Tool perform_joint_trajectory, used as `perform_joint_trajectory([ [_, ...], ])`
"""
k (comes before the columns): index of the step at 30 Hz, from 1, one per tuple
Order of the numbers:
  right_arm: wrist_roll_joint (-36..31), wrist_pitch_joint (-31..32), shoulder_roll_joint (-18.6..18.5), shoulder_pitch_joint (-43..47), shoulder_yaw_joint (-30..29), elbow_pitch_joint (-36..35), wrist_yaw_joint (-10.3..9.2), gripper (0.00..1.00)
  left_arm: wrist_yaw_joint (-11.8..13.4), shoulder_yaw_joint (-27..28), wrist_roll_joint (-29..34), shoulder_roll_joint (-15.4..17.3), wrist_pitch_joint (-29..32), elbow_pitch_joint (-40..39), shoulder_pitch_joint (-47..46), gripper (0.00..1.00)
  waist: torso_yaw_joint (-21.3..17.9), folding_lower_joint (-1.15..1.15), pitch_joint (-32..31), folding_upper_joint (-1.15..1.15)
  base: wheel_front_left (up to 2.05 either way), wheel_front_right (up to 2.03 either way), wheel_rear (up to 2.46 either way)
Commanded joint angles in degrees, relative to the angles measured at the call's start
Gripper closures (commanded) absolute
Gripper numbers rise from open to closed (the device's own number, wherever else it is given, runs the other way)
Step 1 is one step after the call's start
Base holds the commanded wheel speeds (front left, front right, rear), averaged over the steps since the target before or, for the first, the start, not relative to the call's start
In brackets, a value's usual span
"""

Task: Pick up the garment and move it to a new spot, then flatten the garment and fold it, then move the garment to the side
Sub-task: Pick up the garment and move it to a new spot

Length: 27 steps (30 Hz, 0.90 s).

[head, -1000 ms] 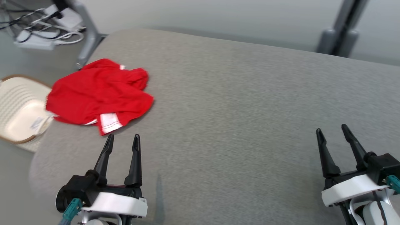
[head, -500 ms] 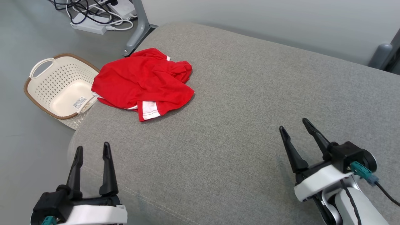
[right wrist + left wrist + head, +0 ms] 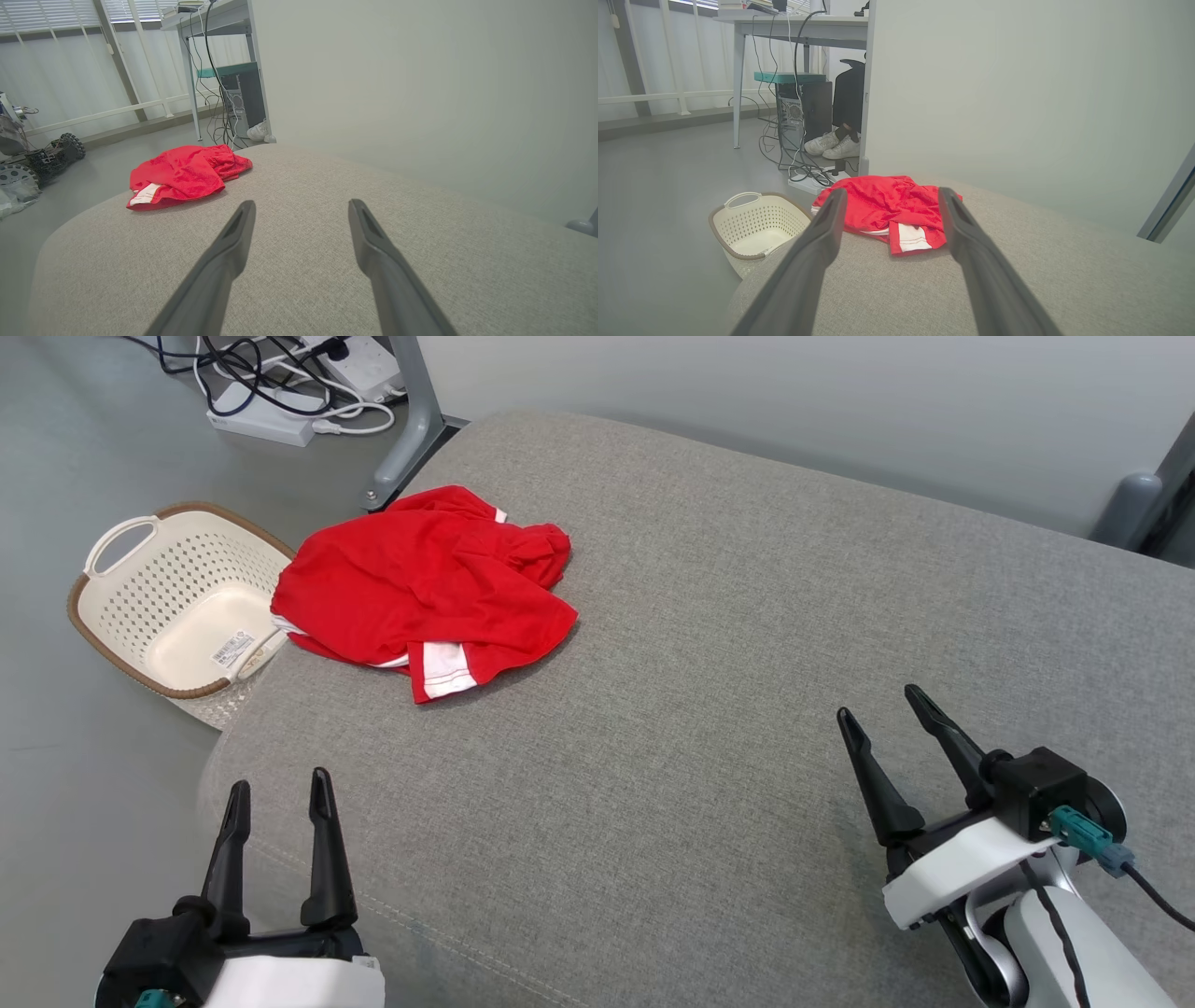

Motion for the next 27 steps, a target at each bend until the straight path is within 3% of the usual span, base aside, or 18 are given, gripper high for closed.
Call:
perform_joint_trajectory([
  [1, -0.1, -0.3, -0.2, 0.4, -0.4, -0.3, -0.02, 0.00, -0.2, -0.1, 0.3, 0.2, 0.1, 0.1, -0.4, 0.00, 0.0, 0.00, 0.0, 0.00, 0.00, 0.00, 0.00],
  [9, -1.6, -0.3, -0.4, 1.6, -2.4, -2.4, -0.02, 0.00, -1.7, -0.4, -0.3, 0.2, 0.1, 2.8, -3.0, 0.00, -0.2, 0.00, 1.5, 0.00, 0.00, 0.00, 0.00],
  [14, -3.3, 0.9, -1.8, 1.2, -3.9, -5.7, -0.02, 0.00, -4.1, -0.3, -0.6, 0.2, 0.1, 6.6, -7.7, 0.00, -0.2, 0.00, 5.0, 0.00, 0.00, 0.00, 0.00],
  [21, -7.0, 6.0, -4.8, 1.8, -8.5, -15.5, -0.02, 0.00, -9.4, -0.7, 3.2, 1.8, 0.1, 19.0, -20.8, 0.00, -0.2, 0.00, 11.1, 0.00, 0.00, 0.00, 0.00],
  [27, -8.9, 11.5, -6.7, 1.4, -10.9, -25.6, -0.02, 0.00, -11.3, -0.3, 1.8, 4.0, 2.5, 31.5, -34.0, 0.00, -3.0, 0.00, 16.3, 0.00, 0.00, 0.00, 0.00],
])
